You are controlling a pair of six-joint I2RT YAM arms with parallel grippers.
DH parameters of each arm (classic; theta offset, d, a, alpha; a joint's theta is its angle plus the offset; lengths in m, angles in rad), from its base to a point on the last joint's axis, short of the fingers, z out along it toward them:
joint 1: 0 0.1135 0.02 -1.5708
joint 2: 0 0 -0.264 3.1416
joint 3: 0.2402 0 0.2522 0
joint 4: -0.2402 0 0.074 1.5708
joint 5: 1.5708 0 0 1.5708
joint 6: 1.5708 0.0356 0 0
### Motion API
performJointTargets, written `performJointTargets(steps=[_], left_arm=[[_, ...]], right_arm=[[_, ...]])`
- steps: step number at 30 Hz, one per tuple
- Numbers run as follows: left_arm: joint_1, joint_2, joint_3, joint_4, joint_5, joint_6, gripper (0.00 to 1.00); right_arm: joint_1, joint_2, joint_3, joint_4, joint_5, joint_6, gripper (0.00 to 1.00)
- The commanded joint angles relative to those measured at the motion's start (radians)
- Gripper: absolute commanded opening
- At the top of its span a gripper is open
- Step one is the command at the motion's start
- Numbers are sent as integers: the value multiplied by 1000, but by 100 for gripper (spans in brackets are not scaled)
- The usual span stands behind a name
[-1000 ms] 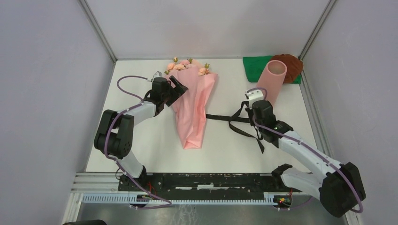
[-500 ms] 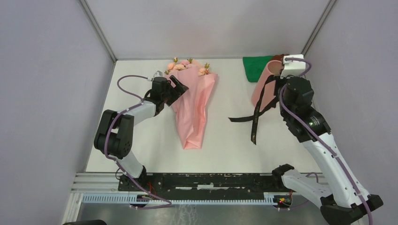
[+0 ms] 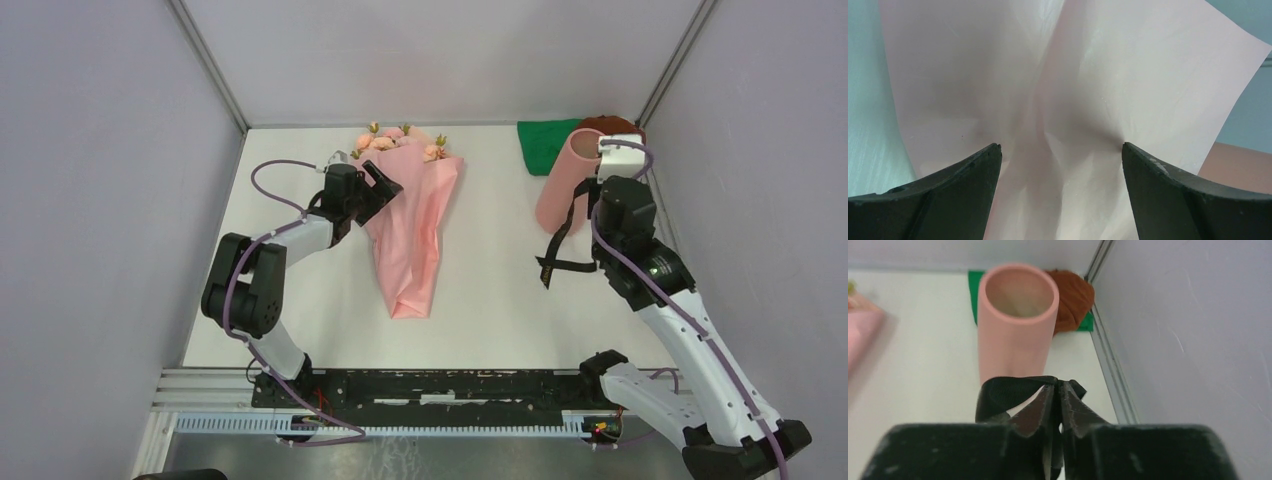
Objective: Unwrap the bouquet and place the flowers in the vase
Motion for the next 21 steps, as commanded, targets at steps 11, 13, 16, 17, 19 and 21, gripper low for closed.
performJointTargets(steps=[11,13,16,17,19,21], left_arm=[[-10,18,34,41,13,18,95],[-10,18,35,40,12,19,95],[-11,9,37,34,-1,24,95],[-10,7,39,29,-6,27,95],[-10,1,43,19,-19,34,95],[-10,-6,48,6,-30,43,95]], right_arm=[[-3,15,-196,108,-86,31,69],[-3,32,-204,123,-135,50,69],[4,62,-224,162,-225,69,67],[20,70,-232,178,-227,71,66],[61,87,-240,197,-195,67,66],[105,106,-237,208,-157,66,66]])
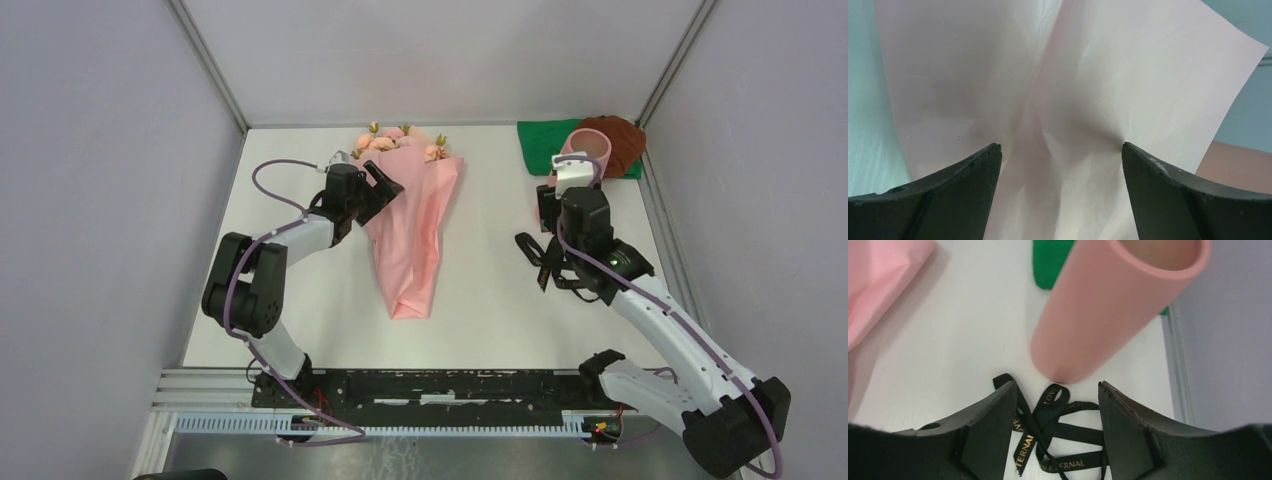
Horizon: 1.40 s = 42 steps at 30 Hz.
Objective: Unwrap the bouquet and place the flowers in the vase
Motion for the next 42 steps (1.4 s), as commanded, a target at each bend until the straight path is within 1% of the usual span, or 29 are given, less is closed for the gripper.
performJointTargets(steps=[1,6,10,14,17,19,22,24,26,29,31,32,33,35,36,37,38,40,42], left_arm=[[-3,-15,47,2,-32,46,95],[-4,-35,50,-25,-54,78,95],[-4,-74,51,-49,-54,103,94],[-16,-196,49,-79,-106,131,94],[-37,-282,74,-118,-92,160,94],[-82,-307,123,-169,-76,195,94],[-178,-274,260,-325,-126,256,95],[-235,-230,347,-425,-196,278,95],[-296,-178,411,-495,-303,302,96],[-312,-53,506,-637,-420,283,97],[-307,18,529,-711,-511,255,97],[-295,33,495,-718,-535,239,97],[-273,24,439,-700,-505,226,98],[-196,-45,284,-596,-369,187,98],[-158,-90,211,-538,-332,165,98],[-136,-135,156,-514,-353,151,98],[-126,-172,123,-529,-426,138,98],[-124,-241,80,-576,-557,118,98],[-122,-298,43,-601,-627,94,99]], right_arm=[[81,36,3,79,14,15,66],[147,99,20,119,19,11,66],[191,178,41,158,-13,9,66],[203,291,56,223,-79,19,67],[202,378,75,262,-95,31,66],[203,420,82,276,-111,42,67],[202,424,62,316,-123,51,67],[203,409,42,326,-114,49,66],[201,403,31,322,-105,44,67],[200,405,19,318,-117,47,67],[201,409,15,319,-137,56,67],[201,410,14,319,-149,59,67],[201,413,14,318,-163,59,67],[202,415,15,313,-177,58,67],[202,417,13,312,-178,56,67],[202,420,13,310,-177,51,67],[205,425,15,310,-176,44,67],[211,445,29,306,-171,33,67],[217,481,53,304,-178,28,67]])
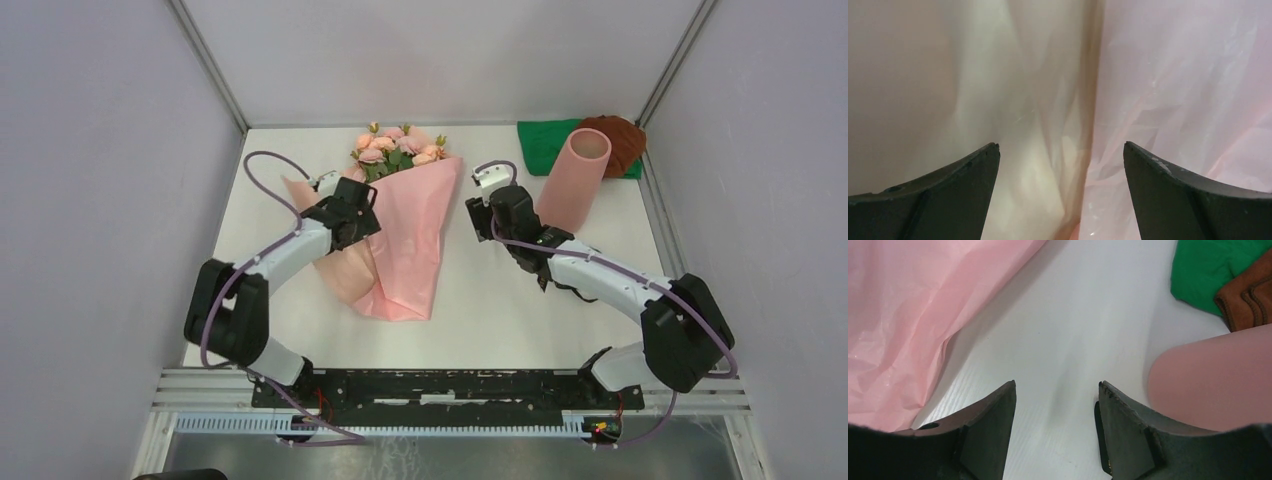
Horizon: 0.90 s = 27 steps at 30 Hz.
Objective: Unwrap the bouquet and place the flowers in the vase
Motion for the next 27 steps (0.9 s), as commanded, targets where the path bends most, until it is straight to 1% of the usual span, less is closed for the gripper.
performJointTargets(steps=[1,5,7,9,12,14,15,16,17,20,23,25,27], left_arm=[[-6,-207,-35,9,-193,-91,99],[1,-214,-59,-16,-198,-104,100],[19,-192,-73,-4,-157,-111,100],[64,-181,-134,90,-50,-110,100],[170,-168,-251,300,191,-125,99],[184,-187,-340,460,265,-130,98],[186,-198,-368,554,280,-133,97],[187,-204,-390,610,301,-133,96],[189,-201,-400,647,323,-129,93],[208,-163,-413,753,460,-124,86],[235,-105,-456,904,582,-198,83],[243,-68,-472,982,629,-232,81],[244,-22,-464,1025,665,-242,79]], right_arm=[[20,62,58,20,-24,-9,68],[66,177,160,5,-63,-6,68],[95,266,245,-47,-75,-8,68],[134,341,330,-86,-72,-17,68],[177,396,391,-93,-77,-17,68],[178,388,375,-70,-104,8,67],[179,375,359,-57,-101,11,68],[179,355,342,-45,-95,9,68],[177,339,322,-34,-89,8,68],[171,282,280,-29,-93,-4,68],[168,236,248,-30,-93,-11,68],[168,216,231,-31,-89,-13,68],[168,198,213,-32,-84,-14,68]])
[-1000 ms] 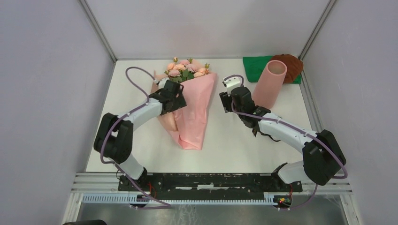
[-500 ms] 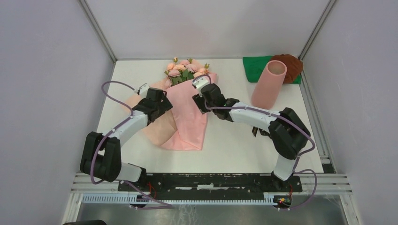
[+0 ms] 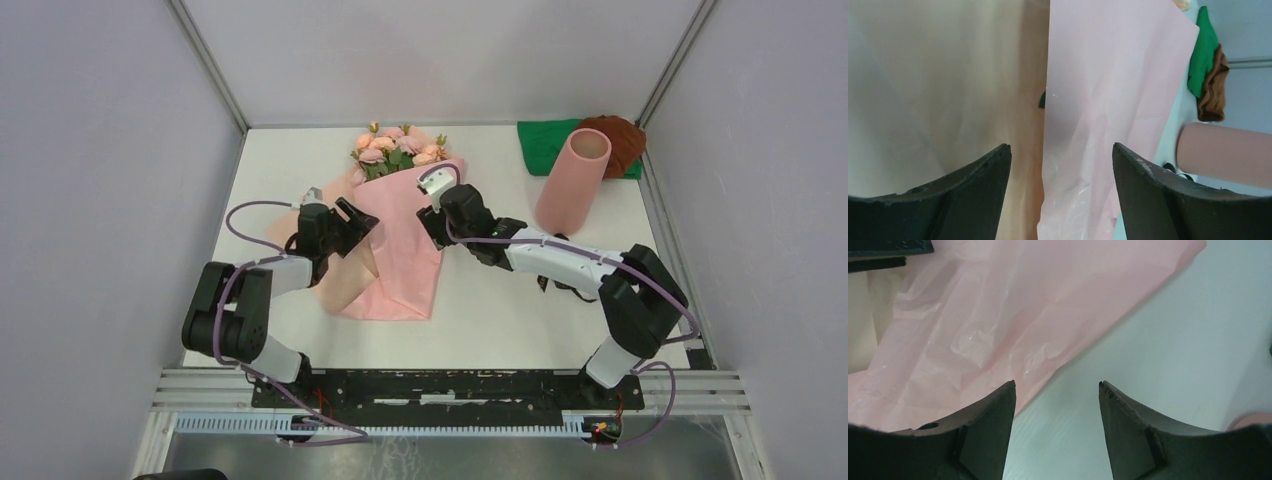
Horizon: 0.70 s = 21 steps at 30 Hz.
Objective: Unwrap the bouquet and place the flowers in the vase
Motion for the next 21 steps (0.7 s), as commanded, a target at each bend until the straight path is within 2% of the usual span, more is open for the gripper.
performJointTargets(steps=[1,3,8,11,13,16,18,21], left_arm=[[12,110,-7,253,186,-93,78],[18,194,4,336,248,-141,74],[23,445,5,778,398,-356,65],[16,501,3,999,431,-450,59],[6,474,19,973,443,-437,59],[-18,373,40,821,427,-357,61],[-39,277,52,678,393,-295,62],[-81,125,121,353,331,-182,64]], right_arm=[[1,-77,-35,32,14,-7,68],[-1,-99,-53,32,25,-11,67],[-9,-160,-80,22,57,-18,68],[-11,-208,-91,9,87,-27,68],[-13,-241,-104,3,107,-32,68],[-24,-282,-123,3,112,-35,68],[-33,-298,-128,0,115,-35,68],[-44,-310,-133,1,113,-32,68]])
